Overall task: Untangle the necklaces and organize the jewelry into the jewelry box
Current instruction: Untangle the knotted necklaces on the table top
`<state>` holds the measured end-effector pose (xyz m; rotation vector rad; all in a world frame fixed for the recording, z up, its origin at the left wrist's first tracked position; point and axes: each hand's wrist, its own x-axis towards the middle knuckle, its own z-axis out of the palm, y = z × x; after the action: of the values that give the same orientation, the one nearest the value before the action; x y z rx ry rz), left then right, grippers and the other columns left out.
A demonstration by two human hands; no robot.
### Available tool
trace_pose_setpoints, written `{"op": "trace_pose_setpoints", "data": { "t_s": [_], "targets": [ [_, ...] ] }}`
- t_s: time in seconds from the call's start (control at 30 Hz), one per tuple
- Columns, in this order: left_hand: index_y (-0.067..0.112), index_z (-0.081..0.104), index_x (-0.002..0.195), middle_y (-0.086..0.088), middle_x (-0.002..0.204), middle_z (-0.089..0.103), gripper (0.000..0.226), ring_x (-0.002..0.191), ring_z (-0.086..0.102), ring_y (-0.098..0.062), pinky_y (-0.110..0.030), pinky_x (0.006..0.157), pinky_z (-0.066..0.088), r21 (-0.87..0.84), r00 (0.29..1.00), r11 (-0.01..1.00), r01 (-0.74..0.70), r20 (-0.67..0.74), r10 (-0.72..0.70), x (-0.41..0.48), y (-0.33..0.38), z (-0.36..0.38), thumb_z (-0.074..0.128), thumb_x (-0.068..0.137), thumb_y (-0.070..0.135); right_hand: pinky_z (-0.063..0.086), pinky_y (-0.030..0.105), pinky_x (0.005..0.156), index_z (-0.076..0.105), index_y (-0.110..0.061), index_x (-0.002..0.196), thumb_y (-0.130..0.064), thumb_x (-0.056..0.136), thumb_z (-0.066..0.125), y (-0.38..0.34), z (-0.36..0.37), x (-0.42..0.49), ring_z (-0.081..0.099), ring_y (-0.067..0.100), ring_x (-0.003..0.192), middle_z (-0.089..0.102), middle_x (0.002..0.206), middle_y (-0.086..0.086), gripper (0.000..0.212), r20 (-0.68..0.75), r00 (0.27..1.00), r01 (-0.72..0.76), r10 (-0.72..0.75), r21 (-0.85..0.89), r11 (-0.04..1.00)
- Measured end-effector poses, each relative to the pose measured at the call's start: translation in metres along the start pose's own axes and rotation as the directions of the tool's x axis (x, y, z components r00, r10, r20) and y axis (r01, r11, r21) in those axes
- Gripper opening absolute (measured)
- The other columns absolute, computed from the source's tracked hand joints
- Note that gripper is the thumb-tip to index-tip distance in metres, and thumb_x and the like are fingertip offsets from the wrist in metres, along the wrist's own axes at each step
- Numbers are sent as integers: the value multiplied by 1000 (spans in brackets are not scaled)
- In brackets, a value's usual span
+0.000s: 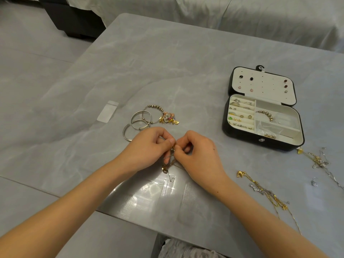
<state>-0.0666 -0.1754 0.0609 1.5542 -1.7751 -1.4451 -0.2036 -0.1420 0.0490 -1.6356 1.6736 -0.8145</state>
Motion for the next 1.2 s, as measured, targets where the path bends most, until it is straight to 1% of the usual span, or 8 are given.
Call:
{"op": "trace_pose_setpoints", "data": {
  "t_s": [0.17,0.33,0.47,0.6,0.83,0.97,1.1,1.2],
  "targets": [
    [15,57,80,5,45,59,15,39,47,0,-14,50,32,40,999,999,-25,-34,26,1,-3,3,52,94,15,42,26,62,56,-14,73,-8,78,62,2,-3,6,49,10,58,53,61,-3,10,-72,997,-12,10,-31,999],
    [18,56,79,7,44,58,16,42,50,1,-13,52,35,92,998,994,-50,-33,54,2,-3,4,52,94,16,38,17,71,69,-18,103,-11,85,59,5,-7,11,49,7,71,58,81,-2,21,20,998,66,-64,-119,991],
    [17,58,81,8,45,58,15,45,52,1,-12,55,38,123,997,990,-65,-31,70,1,-3,3,51,94,18,40,16,68,73,-17,88,-20,82,68,3,-17,15,49,5,68,60,80,-2,9,82,996,56,-45,-125,991],
    [18,58,83,9,45,57,13,45,51,2,-12,54,37,152,997,986,-65,-29,70,1,-4,3,51,94,20,49,19,65,72,-14,80,-26,72,78,3,-29,15,54,4,58,59,64,-12,15,102,995,-9,19,-95,995],
    [23,54,79,13,43,56,17,46,52,1,-13,55,36,197,995,977,-77,-49,88,2,-4,5,49,95,20,49,14,58,69,-18,71,-15,78,73,7,-49,16,59,5,51,60,52,-9,9,112,990,-84,89,-52,995],
    [25,52,78,14,43,56,19,46,51,1,-9,53,35,204,993,975,-94,-48,106,1,-5,5,48,95,19,48,24,72,69,-20,79,-17,81,68,12,-49,18,56,6,61,58,64,-12,4,56,997,-35,47,-193,980],
    [24,53,78,11,43,56,18,46,52,0,-10,54,37,190,991,977,-102,-64,116,2,-6,5,49,95,18,40,23,75,68,-26,99,-24,85,64,12,-38,17,47,4,74,56,84,-8,14,152,987,103,-57,-319,942],
    [23,54,80,10,43,56,17,46,51,-1,-8,53,36,185,991,977,-107,-58,119,1,-6,5,48,95,18,41,27,74,67,-29,101,-30,86,62,9,-32,18,49,9,80,55,89,-6,15,208,972,182,-110,-365,913]
  ]
}}
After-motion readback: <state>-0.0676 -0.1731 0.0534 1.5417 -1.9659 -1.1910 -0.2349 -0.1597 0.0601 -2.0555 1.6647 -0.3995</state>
